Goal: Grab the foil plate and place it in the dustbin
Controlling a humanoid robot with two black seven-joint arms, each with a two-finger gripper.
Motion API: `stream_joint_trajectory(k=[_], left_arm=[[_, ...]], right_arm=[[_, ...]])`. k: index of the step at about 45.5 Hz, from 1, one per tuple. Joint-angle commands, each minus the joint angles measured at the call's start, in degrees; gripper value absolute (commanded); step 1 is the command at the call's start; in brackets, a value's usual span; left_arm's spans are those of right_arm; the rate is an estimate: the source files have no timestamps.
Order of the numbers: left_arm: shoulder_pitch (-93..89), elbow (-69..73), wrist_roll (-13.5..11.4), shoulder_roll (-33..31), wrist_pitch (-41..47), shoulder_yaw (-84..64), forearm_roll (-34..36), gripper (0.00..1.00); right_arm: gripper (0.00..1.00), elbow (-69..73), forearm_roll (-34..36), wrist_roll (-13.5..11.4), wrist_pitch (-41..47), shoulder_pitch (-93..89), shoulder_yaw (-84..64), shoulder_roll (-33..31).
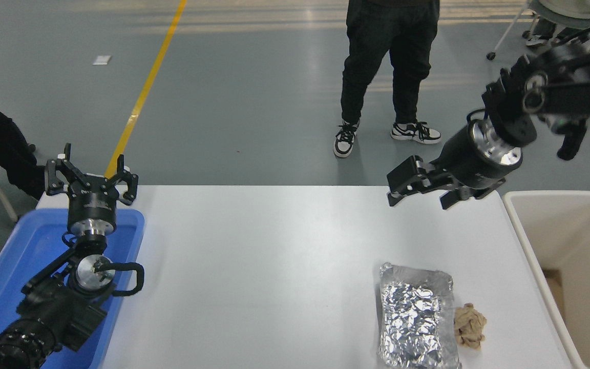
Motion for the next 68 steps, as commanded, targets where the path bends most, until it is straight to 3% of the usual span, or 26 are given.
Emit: stream_joint_trajectory(k=[1,24,39,45,50,58,68], left_arm=[[0.0,0.0,0.0,0.0,0.0,0.0,0.0,0.99],[0.0,0.0,0.0,0.1,0.0,0.0,0.0,0.99],[0.0,0.0,0.0,0.1,-0.1,0.0,0.0,0.99],[0.0,0.0,0.0,0.1,-0.1,0.0,0.0,0.99],[0.0,0.0,0.0,0.1,-0.1,0.0,0.0,0.99],[0.0,0.0,0.0,0.1,-0.1,0.0,0.0,0.99],[0.0,0.0,0.0,0.1,-0.1,0.0,0.0,0.99]], right_arm=[[1.00,7.8,-7.5,-0.2,1.6,11.3,-10.6,-2.6],[1.00,8.6,-13.5,-0.2,-0.4,9.3,-14.2,-3.4],[1.00,4.9,-14.4,-0.3,-17.3,-9.2,-12.4,-5.9],[1.00,-1.3,-14.3,-0.9,-24.5,-22.3,-4.5,-6.1],[1.00,-6.7,-14.2,-2.7,-25.2,-32.4,2.1,-6.1],[1.00,-13.0,-14.4,-2.9,-25.7,-46.4,13.4,-4.6],[1.00,-16.1,-15.2,-3.0,-25.8,-53.1,16.6,-2.9]])
